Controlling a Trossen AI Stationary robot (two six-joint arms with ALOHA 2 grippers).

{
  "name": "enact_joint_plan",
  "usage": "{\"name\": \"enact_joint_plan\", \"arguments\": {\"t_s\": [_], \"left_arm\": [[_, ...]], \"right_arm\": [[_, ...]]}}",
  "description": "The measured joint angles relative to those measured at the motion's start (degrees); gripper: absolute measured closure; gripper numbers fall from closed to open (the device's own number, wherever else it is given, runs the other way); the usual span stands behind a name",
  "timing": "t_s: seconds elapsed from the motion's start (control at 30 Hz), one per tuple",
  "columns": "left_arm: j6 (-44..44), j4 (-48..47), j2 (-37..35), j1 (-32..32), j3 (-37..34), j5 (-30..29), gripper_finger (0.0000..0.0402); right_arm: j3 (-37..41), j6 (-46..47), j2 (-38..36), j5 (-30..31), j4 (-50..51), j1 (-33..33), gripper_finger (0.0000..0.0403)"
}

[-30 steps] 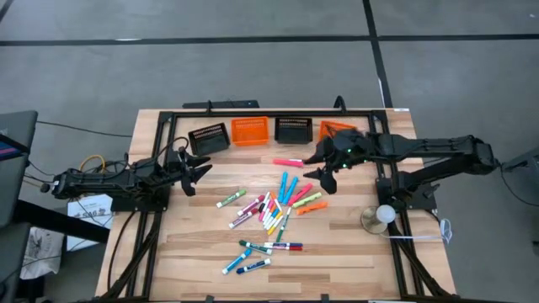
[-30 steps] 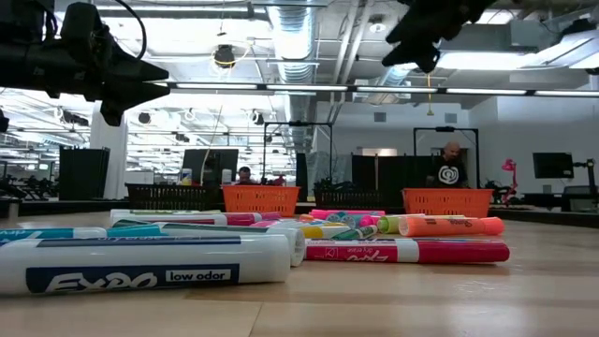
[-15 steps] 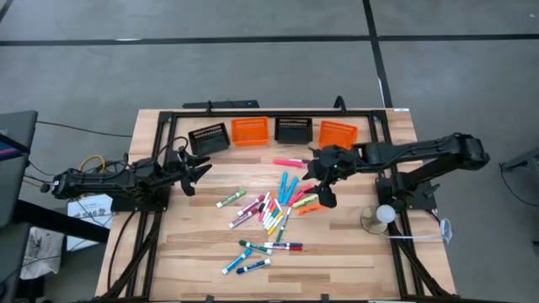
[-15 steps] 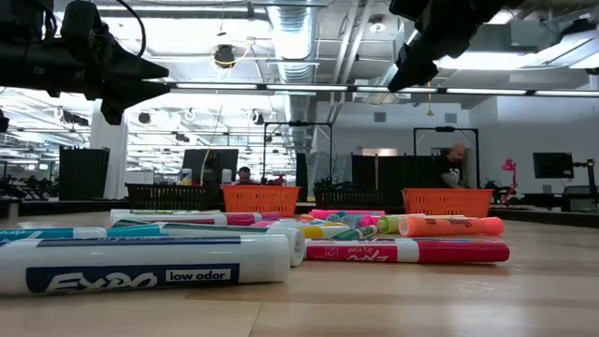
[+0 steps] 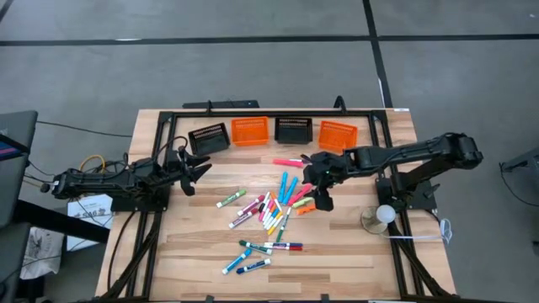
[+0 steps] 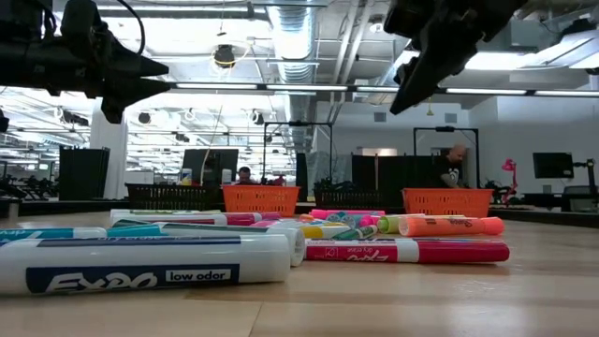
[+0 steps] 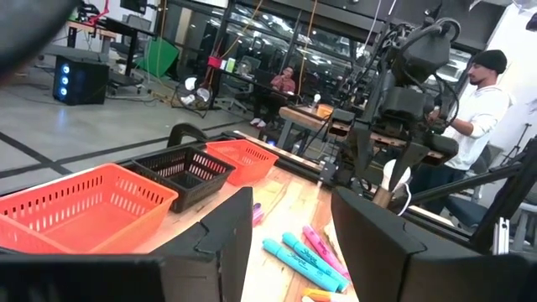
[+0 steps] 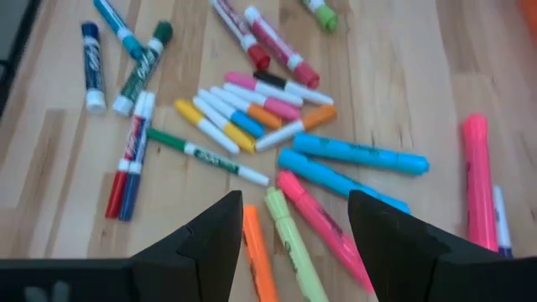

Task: Pick & Place Markers
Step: Put the bottom pink highlighter into the left black bin

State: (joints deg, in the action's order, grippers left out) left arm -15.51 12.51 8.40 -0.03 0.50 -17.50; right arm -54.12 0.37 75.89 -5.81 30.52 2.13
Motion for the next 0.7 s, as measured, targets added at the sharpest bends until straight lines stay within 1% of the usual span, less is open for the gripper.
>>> {"name": "enact_joint_plan", "arguments": {"t_s": [0.47, 0.7], "left_arm": [[0.0, 0.8, 0.0, 0.0, 0.0, 0.0, 0.0238], [0.0, 0.8, 0.0, 0.0, 0.0, 0.0, 0.0238]], "right_arm": [[0.0, -0.6, 0.3, -0.2, 0.4, 0.0, 0.0196], [0.0, -0.8, 0.3, 1.7, 0.1, 0.0, 0.0196]]}}
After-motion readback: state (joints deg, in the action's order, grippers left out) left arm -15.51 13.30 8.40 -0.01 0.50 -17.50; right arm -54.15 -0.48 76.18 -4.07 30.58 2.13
